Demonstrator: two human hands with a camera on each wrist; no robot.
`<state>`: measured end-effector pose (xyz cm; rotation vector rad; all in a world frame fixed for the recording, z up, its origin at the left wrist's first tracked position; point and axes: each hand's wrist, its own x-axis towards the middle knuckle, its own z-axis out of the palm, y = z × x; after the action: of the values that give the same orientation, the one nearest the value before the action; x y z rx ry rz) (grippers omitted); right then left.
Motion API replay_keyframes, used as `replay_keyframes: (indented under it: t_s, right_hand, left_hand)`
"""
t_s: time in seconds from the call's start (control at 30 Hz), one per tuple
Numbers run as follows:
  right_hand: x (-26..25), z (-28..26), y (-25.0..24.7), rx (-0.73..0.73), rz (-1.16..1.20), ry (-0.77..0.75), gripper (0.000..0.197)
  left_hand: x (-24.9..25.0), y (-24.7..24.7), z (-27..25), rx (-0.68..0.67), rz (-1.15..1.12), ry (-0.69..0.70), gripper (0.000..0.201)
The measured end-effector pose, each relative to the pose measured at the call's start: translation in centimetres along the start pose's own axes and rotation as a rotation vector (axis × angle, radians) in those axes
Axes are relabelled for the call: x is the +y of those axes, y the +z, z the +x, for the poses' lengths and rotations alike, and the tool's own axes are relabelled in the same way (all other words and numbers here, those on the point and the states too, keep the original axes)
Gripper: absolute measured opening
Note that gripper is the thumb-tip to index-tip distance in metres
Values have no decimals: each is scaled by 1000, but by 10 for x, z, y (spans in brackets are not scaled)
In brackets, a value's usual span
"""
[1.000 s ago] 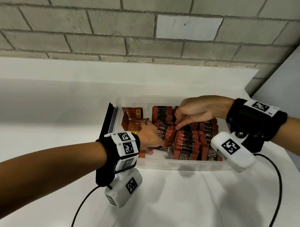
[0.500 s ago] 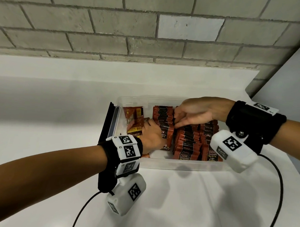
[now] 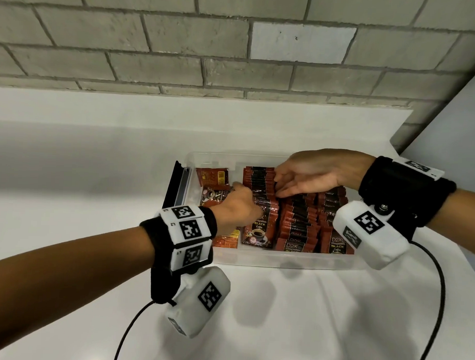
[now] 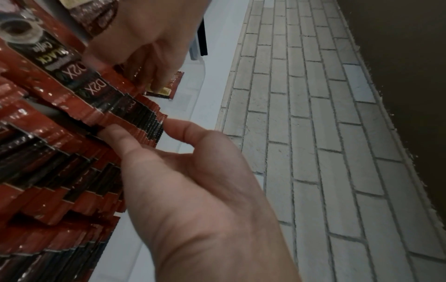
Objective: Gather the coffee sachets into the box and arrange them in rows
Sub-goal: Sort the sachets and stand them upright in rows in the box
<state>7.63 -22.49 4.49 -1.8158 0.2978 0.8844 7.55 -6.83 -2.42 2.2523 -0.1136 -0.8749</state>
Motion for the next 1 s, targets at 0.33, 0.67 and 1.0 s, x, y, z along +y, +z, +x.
replay_keyframes:
  t_s: [0.33,0.67,1.0]
  right_hand:
    - [-19,-43,-16,63,191,-196,38]
    - [7,-45,4,115,-96,-73,40]
    - [2,-2,18,95,86,72,41]
  left_hand:
    - [16,-72,-33,-304,944,377,35]
    - [24,-53,-25,-657,1414,376,64]
    - [18,-40,-15,-576,1653,404,47]
